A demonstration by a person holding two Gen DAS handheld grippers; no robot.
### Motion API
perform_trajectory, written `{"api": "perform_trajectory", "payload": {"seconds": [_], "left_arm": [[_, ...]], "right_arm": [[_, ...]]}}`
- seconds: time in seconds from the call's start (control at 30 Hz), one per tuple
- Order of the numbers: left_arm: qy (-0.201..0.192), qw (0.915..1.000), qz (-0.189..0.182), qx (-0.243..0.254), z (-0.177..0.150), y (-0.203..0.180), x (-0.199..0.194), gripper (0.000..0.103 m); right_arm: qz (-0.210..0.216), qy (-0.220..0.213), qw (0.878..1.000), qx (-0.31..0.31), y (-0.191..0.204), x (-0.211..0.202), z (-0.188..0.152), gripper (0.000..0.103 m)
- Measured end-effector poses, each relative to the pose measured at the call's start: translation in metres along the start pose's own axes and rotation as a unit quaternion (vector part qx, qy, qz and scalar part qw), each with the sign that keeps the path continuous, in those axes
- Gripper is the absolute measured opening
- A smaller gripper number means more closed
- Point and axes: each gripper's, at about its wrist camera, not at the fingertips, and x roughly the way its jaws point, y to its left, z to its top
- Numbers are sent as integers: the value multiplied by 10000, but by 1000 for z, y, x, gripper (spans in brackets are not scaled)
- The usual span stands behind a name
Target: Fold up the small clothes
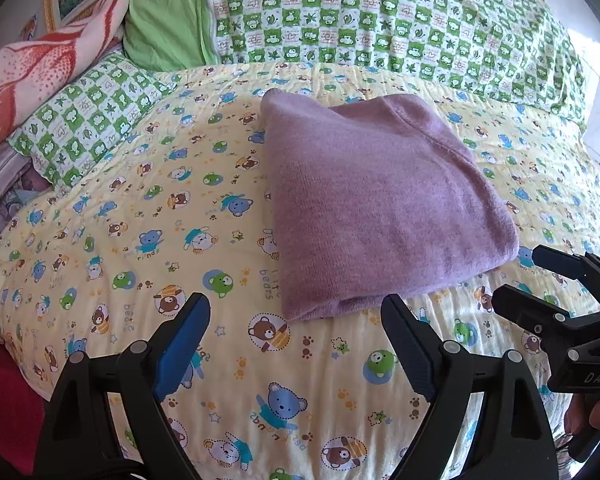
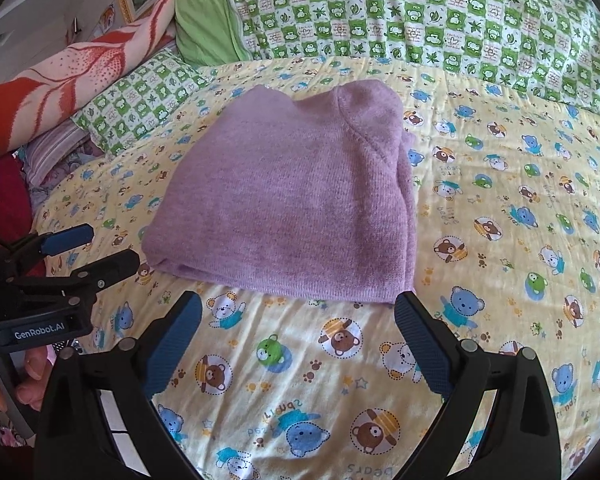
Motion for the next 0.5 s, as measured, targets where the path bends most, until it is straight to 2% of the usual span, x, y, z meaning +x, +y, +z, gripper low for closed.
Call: {"api": "perform_trajectory", "payload": {"seconds": [0.5], "left_arm": [[68,10000,-17,7,1,-2,3,89]], "right_arm": [[11,20,10000,15,-4,5,4,97]]}}
